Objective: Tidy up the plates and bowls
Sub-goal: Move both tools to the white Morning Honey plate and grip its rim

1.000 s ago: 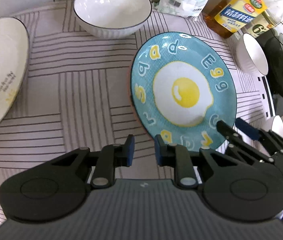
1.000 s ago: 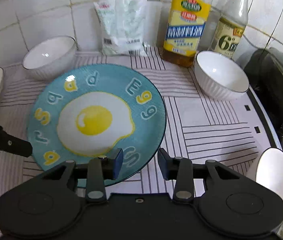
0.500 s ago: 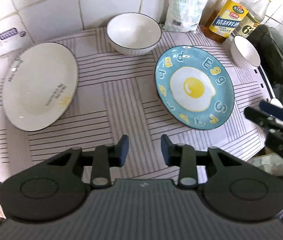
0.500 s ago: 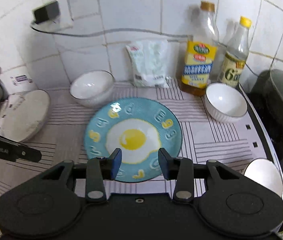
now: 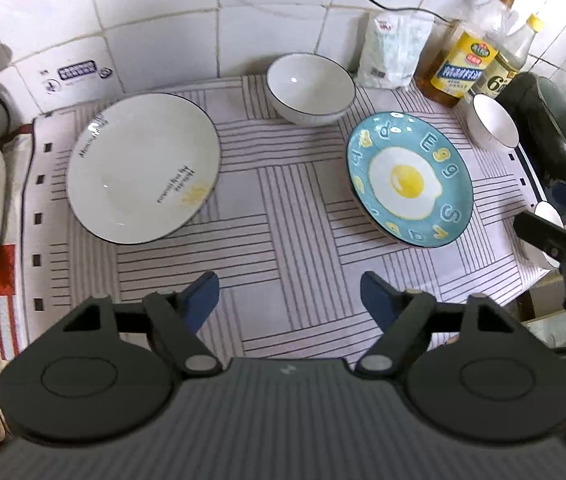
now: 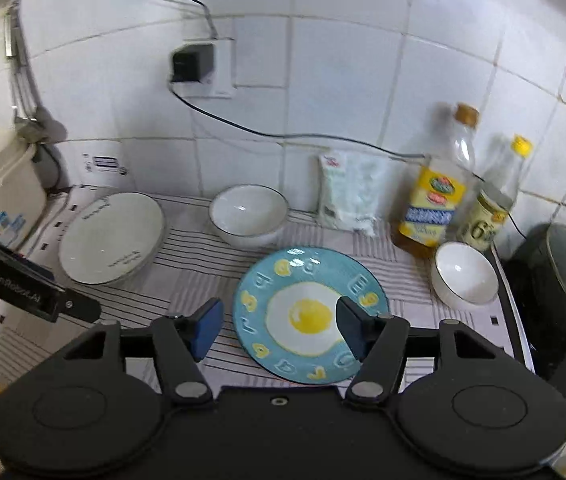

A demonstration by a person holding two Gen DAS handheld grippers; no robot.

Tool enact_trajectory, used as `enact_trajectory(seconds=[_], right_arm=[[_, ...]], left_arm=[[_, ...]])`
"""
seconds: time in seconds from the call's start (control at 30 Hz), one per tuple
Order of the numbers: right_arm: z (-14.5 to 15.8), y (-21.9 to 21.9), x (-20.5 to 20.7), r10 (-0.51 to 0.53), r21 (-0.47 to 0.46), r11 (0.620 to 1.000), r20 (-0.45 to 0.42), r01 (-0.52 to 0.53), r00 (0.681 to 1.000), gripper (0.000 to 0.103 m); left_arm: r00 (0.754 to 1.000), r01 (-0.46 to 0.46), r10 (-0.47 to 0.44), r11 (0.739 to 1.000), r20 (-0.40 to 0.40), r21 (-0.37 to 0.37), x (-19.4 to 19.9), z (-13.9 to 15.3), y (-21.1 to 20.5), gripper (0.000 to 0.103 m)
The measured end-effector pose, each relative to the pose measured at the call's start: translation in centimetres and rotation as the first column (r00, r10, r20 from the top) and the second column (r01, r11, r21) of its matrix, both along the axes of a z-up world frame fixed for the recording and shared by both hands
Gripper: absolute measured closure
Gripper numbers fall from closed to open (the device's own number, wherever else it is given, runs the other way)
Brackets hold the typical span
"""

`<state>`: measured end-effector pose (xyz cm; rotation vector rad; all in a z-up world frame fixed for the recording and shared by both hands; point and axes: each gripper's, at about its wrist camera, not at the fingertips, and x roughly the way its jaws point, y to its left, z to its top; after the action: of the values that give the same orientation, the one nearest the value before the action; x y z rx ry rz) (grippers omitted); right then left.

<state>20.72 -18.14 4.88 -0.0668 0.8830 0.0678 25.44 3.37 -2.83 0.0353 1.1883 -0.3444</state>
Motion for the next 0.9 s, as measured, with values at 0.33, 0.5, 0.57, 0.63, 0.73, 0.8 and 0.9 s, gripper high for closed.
enact_trajectory(seconds=[0.33, 0.5, 0.57, 0.63, 0.73, 0.8, 0.9], right_arm=[[1.0, 3.9, 0.5, 0.132, 0.059, 0.989, 0.03, -0.133, 0.991, 0.018], [0.1, 5.9, 1.6, 0.18, 0.127, 0.974, 0.066, -0.188, 0.981, 0.017], [-0.5, 6.7, 2.2, 0.19, 0.152, 0.967, 0.092, -0.202, 0.977, 0.015], [-1.3, 7.1, 2.8, 0.188, 0.173, 0.963, 0.122, -0.207, 0.975, 0.015], [-3.1, 7.7, 4.0, 0.193, 0.243, 0.943, 0.16, -0.228, 0.968, 0.015], [-4.8, 8.1, 5.3, 0.194, 0.292, 0.928, 0.15, -0.231, 0.97, 0.015], [-8.0, 8.7, 7.3, 0.176, 0.376, 0.905, 0.098, -0.2, 0.98, 0.018]], left_arm=[[0.996, -0.077, 0.075, 0.997, 0.052, 0.03, -0.7, 0.9, 5.1, 0.011], [0.986, -0.13, 0.123, 0.99, 0.109, 0.054, -0.4, 0.4, 8.4, 0.008], [0.981, -0.155, 0.146, 0.986, 0.131, 0.064, 0.1, 0.0, 9.7, 0.006], [0.975, -0.185, 0.173, 0.98, 0.142, 0.071, 0.8, -0.8, 11.1, 0.004], [0.966, -0.228, 0.22, 0.973, 0.139, 0.047, 2.2, -1.9, 13.1, 0.004], [0.962, -0.24, 0.234, 0.97, 0.139, 0.032, 3.2, -2.8, 14.1, 0.004], [0.964, -0.233, 0.22, 0.97, 0.148, 0.074, 4.6, -4.3, 14.9, 0.004]])
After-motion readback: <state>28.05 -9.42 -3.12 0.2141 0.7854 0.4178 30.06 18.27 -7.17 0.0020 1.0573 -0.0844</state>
